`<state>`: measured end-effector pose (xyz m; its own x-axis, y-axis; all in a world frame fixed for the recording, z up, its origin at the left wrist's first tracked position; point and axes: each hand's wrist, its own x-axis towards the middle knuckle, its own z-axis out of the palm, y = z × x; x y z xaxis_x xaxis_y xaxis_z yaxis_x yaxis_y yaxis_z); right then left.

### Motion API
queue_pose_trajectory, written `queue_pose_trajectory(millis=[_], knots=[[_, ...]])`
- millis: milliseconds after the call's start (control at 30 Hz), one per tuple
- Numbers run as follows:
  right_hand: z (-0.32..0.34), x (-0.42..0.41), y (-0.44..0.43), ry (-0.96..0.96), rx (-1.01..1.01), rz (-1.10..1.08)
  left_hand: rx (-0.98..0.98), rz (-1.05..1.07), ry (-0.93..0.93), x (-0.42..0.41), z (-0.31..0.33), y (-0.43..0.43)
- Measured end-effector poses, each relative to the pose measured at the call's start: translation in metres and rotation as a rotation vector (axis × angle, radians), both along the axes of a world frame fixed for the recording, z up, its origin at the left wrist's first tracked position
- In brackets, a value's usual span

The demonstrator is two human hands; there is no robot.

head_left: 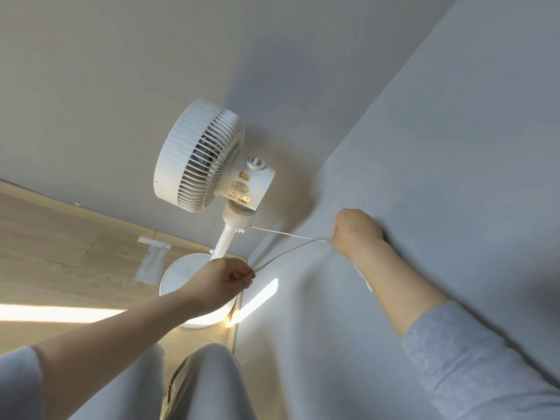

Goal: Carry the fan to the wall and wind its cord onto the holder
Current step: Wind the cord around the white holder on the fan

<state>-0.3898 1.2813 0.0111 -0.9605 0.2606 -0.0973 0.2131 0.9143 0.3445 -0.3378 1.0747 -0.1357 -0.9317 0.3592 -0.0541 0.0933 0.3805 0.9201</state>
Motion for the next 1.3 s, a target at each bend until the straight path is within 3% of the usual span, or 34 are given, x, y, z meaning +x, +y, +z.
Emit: queue_pose_trajectory(millis=[433,933,1100,1300], knots=[[0.027,-0.024,0.016,-0.074,-0.056,-0.086,0.044,-0.019,0.032,-0.015,0.0,0.005],[0.043,-0.008,0.029,0.248,-0.128,-0.078,0.118,0.05,0.152,-0.017,0.043,0.016],[0.049,0.001,0.028,0.237,-0.168,-0.075,0.159,0.067,0.168,-0.011,0.055,0.01],[0.06,0.013,0.017,0.229,-0.043,-0.096,0.143,0.074,0.203,-0.01,0.066,0.01]])
